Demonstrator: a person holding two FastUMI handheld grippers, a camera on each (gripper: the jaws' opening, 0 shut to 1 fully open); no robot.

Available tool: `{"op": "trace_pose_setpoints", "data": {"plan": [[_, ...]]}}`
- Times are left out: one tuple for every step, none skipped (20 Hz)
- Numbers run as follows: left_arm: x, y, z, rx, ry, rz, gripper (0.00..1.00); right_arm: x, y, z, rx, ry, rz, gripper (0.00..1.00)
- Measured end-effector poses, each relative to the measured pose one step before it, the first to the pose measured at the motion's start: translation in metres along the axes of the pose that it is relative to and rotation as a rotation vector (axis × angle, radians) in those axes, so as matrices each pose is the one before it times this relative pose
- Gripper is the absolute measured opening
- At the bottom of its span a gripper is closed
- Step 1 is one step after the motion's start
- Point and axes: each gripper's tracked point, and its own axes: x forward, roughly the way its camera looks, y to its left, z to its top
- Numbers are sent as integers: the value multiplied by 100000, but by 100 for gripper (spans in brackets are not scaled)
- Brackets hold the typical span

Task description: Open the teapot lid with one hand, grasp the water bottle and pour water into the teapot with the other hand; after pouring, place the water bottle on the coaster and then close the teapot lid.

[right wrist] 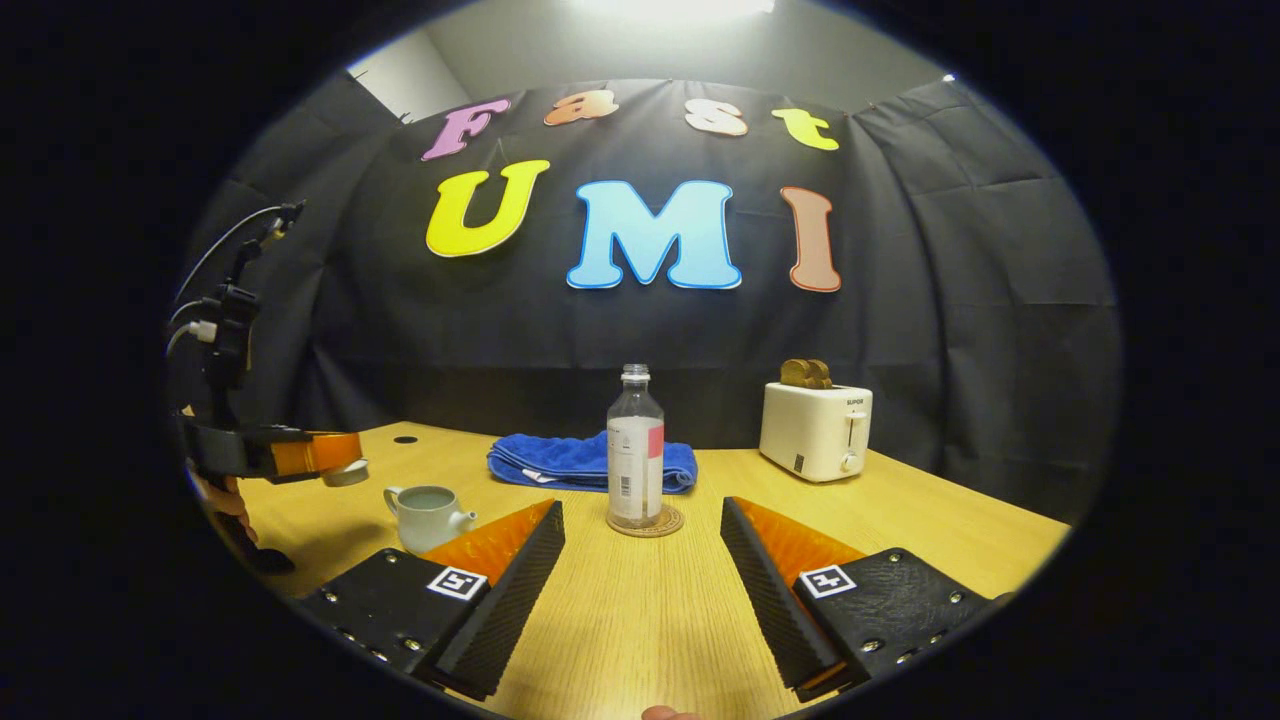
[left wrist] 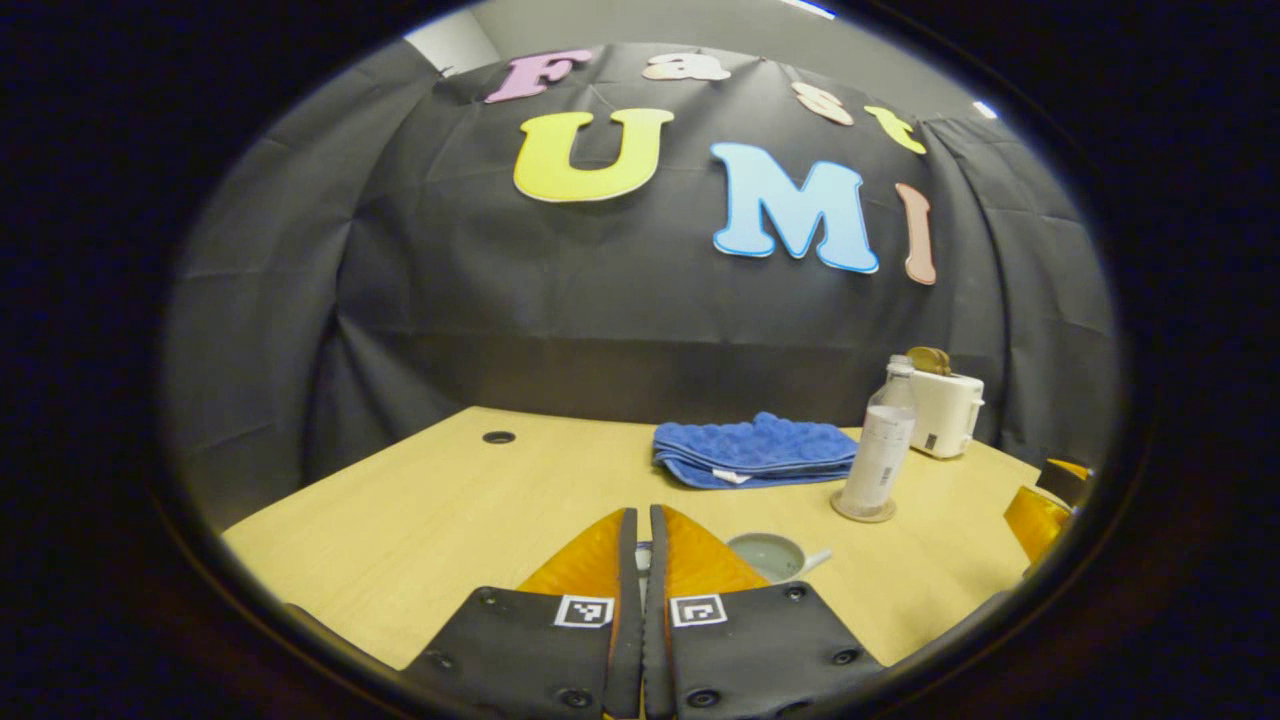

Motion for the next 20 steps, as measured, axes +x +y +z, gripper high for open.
{"op": "trace_pose_setpoints", "data": {"plan": [[415, -768, 218, 610, -386, -1120, 7, -51, 98, -135, -175, 117, 147, 98], [666, -750, 44, 533, -66, -889, 8, 29, 35, 29, 76, -29, 56, 98], [546, -654, -2, 345, 52, -759, 8, 51, 123, -37, 418, -70, 337, 98], [540, -595, -169, 96, 333, -756, 8, 32, 82, -21, 462, 193, 302, 98], [517, -511, -218, -16, 518, -746, 8, 115, 102, -115, 400, 20, 482, 98], [418, -444, -364, 287, 642, -615, 7, 97, 39, 106, 189, 41, 464, 98], [446, -210, -259, 228, 511, -172, 7, 44, -30, 40, 359, -144, 278, 98], [450, -167, -216, 182, 515, -69, 7, 175, 44, 36, 474, 84, 491, 98], [255, -156, -274, 60, 347, -129, 7, 101, -20, -34, 484, -67, 117, 98], [275, -210, -170, -50, 390, -264, 7, 231, -46, 17, 52, 58, 81, 98], [97, -12, 83, 508, -222, 315, 7, 55, -184, -61, -156, -50, -257, 98], [35, -192, 4, 466, -99, -72, 7, 152, -176, 85, -81, -61, -182, 98], [-4, -105, 107, 121, 69, -200, 7, 145, -154, -18, 136, -15, -83, 98], [-102, -73, -102, -110, -39, -47, 7, 265, -104, -109, 373, 111, -19, 98], [-149, -214, 152, -461, -677, -589, 7, 127, -136, 10, 484, 110, -25, 98], [-173, -258, 126, -523, -680, -590, 7, 102, -179, 5, 476, -29, -264, 98], [-103, -79, 41, 45, 118, -44, 7, 141, -244, -140, 403, 89, -261, 98], [29, -201, -152, 586, 216, 102, 7, 66, -180, -118, 211, 295, -227, 98], [-101, -61, -5, 475, 242, -73, 7, 77, -171, -89, 143, 49, -245, 98], [-75, -161, -18, 35, 173, -396, 7, 23, -183, 0, 16, 139, -130, 98]]}}
